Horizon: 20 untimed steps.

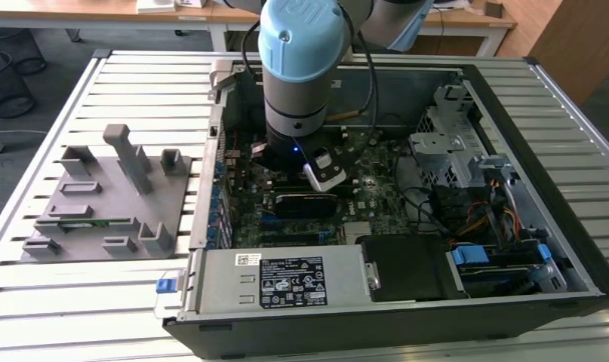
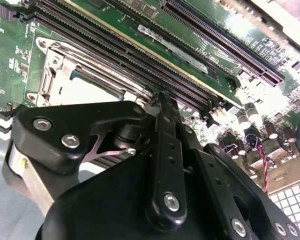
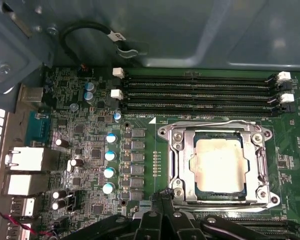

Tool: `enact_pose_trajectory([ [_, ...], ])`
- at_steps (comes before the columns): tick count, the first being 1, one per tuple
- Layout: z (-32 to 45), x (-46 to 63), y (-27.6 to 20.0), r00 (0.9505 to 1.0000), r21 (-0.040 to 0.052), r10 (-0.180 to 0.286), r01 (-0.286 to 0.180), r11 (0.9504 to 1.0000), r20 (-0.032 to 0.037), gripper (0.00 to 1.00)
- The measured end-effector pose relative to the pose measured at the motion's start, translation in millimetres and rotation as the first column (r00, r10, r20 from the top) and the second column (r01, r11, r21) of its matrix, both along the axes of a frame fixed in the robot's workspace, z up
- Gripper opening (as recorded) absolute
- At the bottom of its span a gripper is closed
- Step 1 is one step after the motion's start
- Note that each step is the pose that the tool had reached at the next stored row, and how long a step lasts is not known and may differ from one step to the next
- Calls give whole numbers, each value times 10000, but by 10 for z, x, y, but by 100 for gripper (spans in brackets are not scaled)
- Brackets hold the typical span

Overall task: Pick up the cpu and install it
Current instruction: 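Install the second cpu locking lever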

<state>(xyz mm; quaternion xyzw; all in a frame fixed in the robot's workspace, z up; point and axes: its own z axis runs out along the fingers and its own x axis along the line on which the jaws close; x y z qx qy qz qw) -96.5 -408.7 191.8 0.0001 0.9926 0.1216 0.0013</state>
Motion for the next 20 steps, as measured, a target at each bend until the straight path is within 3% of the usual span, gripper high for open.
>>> enact_pose_trajectory([
  [5, -12, 0, 2, 10000, 52, 0, 0, 10000, 0, 11],
  [9, -14, 0, 2, 10000, 5, 1, -1, 10000, 1, 11],
  [20, 38, -2, 1, 10000, -12, 0, 0, 10000, 1, 11],
])
